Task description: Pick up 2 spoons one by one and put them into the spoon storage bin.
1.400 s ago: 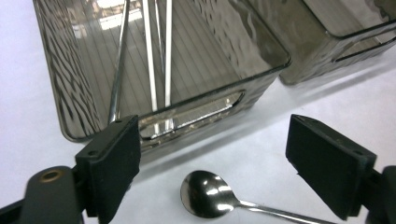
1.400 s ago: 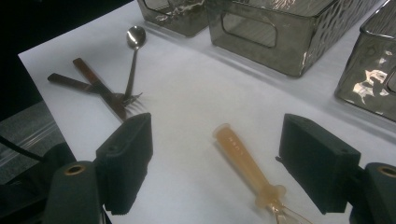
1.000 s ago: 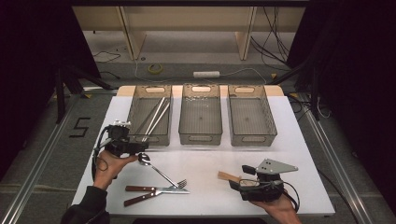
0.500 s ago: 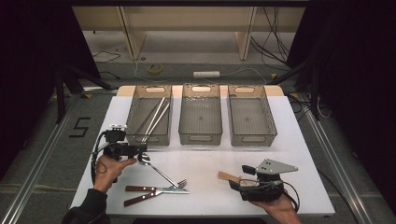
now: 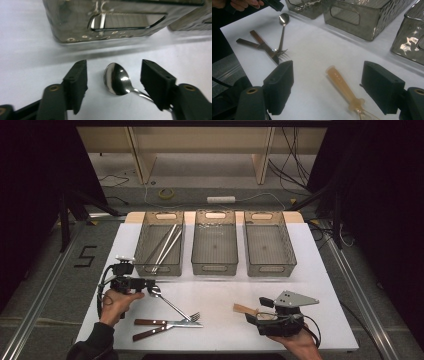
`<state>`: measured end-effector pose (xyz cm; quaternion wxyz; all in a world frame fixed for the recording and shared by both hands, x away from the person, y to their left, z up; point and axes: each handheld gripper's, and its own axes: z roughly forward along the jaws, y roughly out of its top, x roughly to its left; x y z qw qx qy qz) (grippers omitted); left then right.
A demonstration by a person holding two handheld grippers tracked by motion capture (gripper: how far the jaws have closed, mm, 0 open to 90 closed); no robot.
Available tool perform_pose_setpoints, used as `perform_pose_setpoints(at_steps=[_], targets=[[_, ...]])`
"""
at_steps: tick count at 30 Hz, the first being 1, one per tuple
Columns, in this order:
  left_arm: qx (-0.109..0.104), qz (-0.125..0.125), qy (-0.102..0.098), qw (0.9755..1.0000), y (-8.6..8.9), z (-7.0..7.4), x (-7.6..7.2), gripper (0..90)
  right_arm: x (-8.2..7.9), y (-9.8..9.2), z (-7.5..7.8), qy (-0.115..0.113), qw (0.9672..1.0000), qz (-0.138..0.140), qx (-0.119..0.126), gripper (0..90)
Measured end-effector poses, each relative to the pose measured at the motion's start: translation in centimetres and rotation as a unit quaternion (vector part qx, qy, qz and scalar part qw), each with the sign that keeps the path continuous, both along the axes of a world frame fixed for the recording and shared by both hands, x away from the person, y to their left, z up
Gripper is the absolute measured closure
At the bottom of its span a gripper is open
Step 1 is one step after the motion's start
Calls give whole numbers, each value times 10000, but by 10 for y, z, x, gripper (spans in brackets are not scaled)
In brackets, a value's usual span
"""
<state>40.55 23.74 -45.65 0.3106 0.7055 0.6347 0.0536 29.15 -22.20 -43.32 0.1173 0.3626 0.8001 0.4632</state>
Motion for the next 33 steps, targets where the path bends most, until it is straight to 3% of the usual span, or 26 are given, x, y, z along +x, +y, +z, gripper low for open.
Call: perform_pose_setpoints(at_steps=[6,9,18,33], targets=[[-66,-26,153,9999,6,-7,-1,492,-1,3,1,-5,10000,30,-48,267],[3,-96,178,9998,4,-8,-2,534,-1,4,1,1,10000,24,-60,267],[-125,-164,304,9993,4,-13,0,653,-1,3,1,-8,10000,25,-53,268],[-300,-207,415,9985,4,-19,7,770,-1,5,0,0,9999,34,-101,269]])
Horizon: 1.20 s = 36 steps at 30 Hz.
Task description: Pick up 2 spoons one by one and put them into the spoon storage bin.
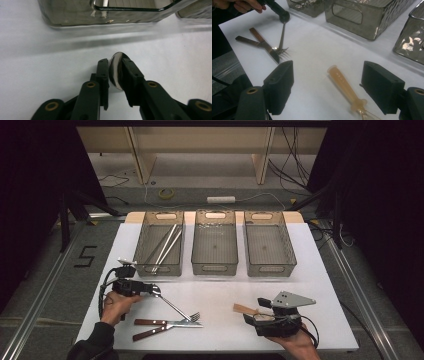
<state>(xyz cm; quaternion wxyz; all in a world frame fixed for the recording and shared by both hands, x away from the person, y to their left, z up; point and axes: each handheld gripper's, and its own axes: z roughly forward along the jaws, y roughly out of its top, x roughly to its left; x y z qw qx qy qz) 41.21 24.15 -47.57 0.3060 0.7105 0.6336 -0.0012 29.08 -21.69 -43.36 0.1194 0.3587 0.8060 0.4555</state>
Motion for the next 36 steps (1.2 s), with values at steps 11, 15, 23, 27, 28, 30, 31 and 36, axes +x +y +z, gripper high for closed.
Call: perform_pose_setpoints(at_steps=[11,15,23,27,28,30,31,36], targets=[[-582,121,-111,9982,2,3,0,865,0,0,0,4,10000,3,-4,269],[-742,168,-218,9969,2,5,1,876,0,0,0,9,10000,3,-12,269],[-733,188,-610,9953,-1,14,-1,880,0,0,0,3,10000,10,-16,269],[-734,233,-810,9937,1,20,-3,882,0,0,0,-11,10000,-1,-30,269],[-748,237,-852,9933,2,21,-4,882,0,0,0,-13,10000,-2,-31,269],[-788,292,-936,9921,4,24,-5,882,0,0,0,-5,10000,4,-39,269],[-816,314,-981,9913,5,25,-6,882,0,0,0,-16,10000,0,-35,268],[-860,375,-1183,9885,9,34,-9,882,0,0,0,-20,10000,3,-23,268]])
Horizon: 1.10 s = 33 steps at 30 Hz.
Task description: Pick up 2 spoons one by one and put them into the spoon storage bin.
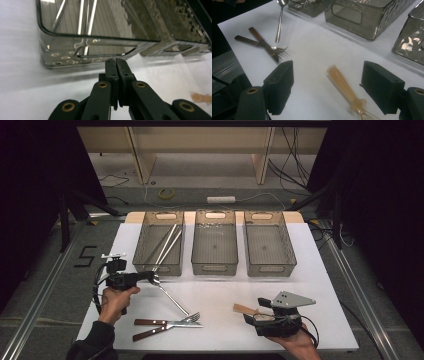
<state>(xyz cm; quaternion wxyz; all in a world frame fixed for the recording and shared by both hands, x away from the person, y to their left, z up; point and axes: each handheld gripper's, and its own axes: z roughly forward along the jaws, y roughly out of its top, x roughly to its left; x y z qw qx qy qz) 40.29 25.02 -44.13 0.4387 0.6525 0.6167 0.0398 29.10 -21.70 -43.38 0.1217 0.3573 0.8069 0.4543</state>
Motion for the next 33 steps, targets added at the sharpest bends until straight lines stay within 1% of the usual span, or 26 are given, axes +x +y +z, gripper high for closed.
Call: perform_pose_setpoints(at_steps=[1,6,7,9,11,14,16,18,21,24,26,30,33], targets=[[-8,27,-61,10000,1,2,-1,882,0,0,0,2,10000,-4,4,269],[-72,16,-291,9995,2,17,-3,882,0,0,0,5,10000,-17,26,268],[-59,6,-338,9994,1,20,-3,882,0,0,0,8,10000,-13,28,268],[-91,-18,-405,9991,-2,26,-1,882,0,0,1,10,10000,-16,45,268],[-80,-75,-452,9989,-6,30,3,882,0,-1,1,6,10000,-22,59,268],[-123,-157,-490,9986,-13,35,9,882,0,-1,1,-3,10000,-25,84,268],[-161,-209,-546,9982,-17,40,14,882,0,-1,0,0,9999,-25,101,268],[-249,-221,-605,9976,-22,46,20,882,1,-2,0,-1,9999,-26,103,268],[-206,-273,-704,9969,-30,56,31,882,1,-2,0,11,9999,-41,131,268],[-151,-285,-767,9965,-37,66,43,882,1,-2,0,20,9999,-36,129,268],[-131,-287,-843,9959,-42,72,51,882,1,-3,0,22,9999,-29,134,268],[-88,-284,-908,9954,-53,80,67,882,1,-3,0,26,9999,-34,134,268],[-93,-279,-943,9951,-58,85,76,882,1,-3,0,28,9999,-29,137,268]])
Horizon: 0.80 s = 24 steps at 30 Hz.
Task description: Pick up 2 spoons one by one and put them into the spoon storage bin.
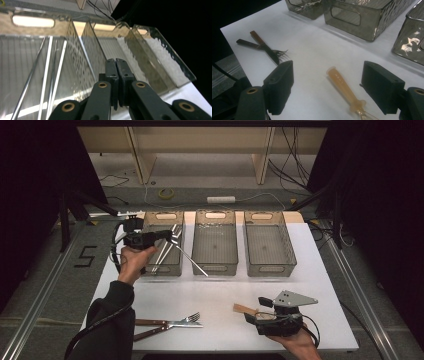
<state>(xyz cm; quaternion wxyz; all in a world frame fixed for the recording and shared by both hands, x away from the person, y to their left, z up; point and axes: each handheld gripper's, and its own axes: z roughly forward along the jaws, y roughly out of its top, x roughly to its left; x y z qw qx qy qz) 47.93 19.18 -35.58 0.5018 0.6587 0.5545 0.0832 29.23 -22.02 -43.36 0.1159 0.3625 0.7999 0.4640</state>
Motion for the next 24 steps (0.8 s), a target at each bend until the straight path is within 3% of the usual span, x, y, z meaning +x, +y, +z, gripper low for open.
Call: perform_pose_setpoints(at_steps=[5,7,10,17,24], targets=[[52,-32,-87,9999,-13,8,16,881,0,0,0,4,10000,9,6,268],[-48,-43,-86,9999,-19,10,22,882,0,0,0,6,10000,10,8,268],[163,-79,-128,9998,-30,12,30,882,0,0,0,14,10000,8,21,268],[406,-125,-148,9990,-51,16,46,882,0,-1,-1,5,10000,9,42,268],[465,-105,-91,9988,-63,12,58,881,1,-2,0,5,10000,26,45,268]])
